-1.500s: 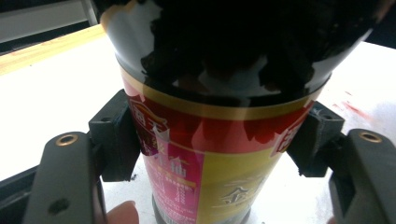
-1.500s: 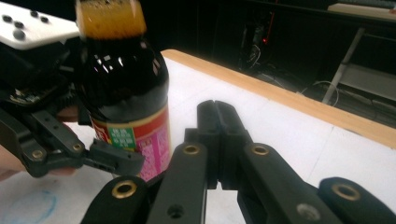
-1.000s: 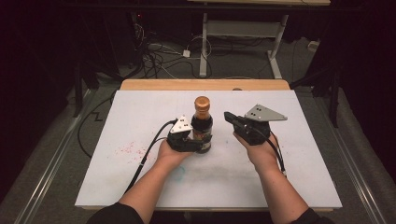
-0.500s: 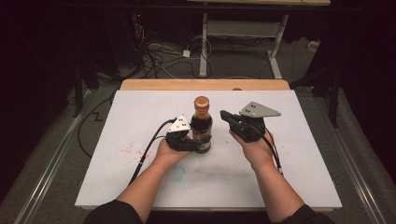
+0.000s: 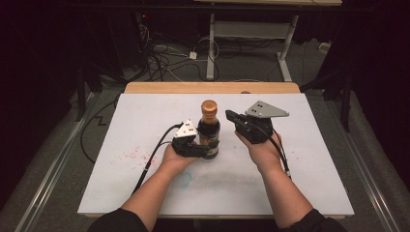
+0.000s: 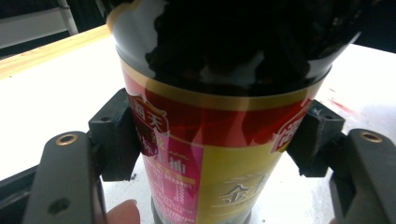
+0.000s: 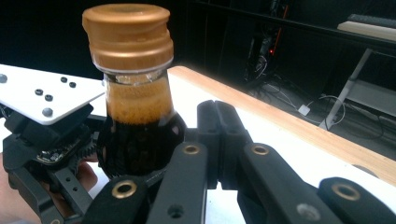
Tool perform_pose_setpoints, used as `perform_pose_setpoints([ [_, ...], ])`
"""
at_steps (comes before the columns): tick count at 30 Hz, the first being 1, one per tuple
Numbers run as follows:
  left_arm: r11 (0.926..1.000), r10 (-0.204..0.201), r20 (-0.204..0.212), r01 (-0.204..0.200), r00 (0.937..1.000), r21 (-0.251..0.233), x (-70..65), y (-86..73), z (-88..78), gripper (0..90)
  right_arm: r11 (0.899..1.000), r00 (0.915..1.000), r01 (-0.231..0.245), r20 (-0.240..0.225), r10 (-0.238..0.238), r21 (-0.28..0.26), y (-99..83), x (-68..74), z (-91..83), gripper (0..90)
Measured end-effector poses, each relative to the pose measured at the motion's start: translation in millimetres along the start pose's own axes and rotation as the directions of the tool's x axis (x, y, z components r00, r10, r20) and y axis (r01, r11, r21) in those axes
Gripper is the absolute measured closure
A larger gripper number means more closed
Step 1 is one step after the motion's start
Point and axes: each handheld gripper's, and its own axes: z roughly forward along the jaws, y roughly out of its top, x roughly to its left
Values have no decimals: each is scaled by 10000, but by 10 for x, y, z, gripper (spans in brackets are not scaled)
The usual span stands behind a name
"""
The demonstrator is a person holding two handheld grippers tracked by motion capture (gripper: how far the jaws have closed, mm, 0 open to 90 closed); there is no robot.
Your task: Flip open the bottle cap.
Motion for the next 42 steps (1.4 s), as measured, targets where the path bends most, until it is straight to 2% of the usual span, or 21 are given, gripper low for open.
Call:
perform_pose_setpoints([
  [7, 10000, -22, -31, 22, 10000, -3, -4, -4, -4, 282, 9999, 9998, 148, -91, -149, -70, 112, 37, 0, 900],
  [8, 8413, -4116, 700, 4083, 9087, -3543, -289, 70, 246, 282, 9998, 9998, 191, -109, -192, -86, 129, 41, 3, 900],
  [9, 8096, -4446, 850, 4407, 8917, -3878, -311, 86, 269, 282, 9997, 9996, 241, -107, -242, -98, 144, 45, 8, 900],
  [18, 8107, -4426, 827, 4378, 8929, -3886, -315, 82, 266, 282, 9999, 9995, 124, -297, -126, -79, 227, 50, 61, 900],
  [28, 8108, -4436, 784, 4370, 8928, -3893, -319, 84, 269, 280, 9986, 9980, 507, -375, -511, -131, 296, 118, 68, 900],
  [31, 8081, -4487, 771, 4411, 8903, -3905, -320, 88, 271, 278, 9972, 9967, 731, -343, -735, -144, 305, 136, 65, 900],
  [32, 8046, -4539, 768, 4454, 8877, -3928, -322, 91, 274, 278, 9970, 9965, 770, -327, -773, -123, 305, 140, 60, 900],
  [35, 8038, -4537, 770, 4450, 8878, -3949, -321, 91, 276, 281, 9956, 9951, 934, -315, -937, -102, 300, 150, 43, 900],
  [36, 8040, -4539, 754, 4445, 8879, -3949, -321, 92, 277, 281, 9956, 9951, 934, -315, -937, -102, 300, 150, 43, 900],
  [37, 8093, -4479, 702, 4376, 8913, -3919, -324, 90, 278, 283, 9951, 9947, 983, -291, -985, -88, 295, 164, 25, 900],
  [41, 8145, -4440, 578, 4297, 8941, -3898, -334, 92, 283, 287, 9943, 9939, 1057, -295, -1060, -123, 303, 175, -2, 900],
  [42, 7760, -4792, 512, 4503, 8762, -4417, -346, 120, 314, 287, 9943, 9939, 1057, -295, -1060, -123, 303, 175, -2, 900],
])
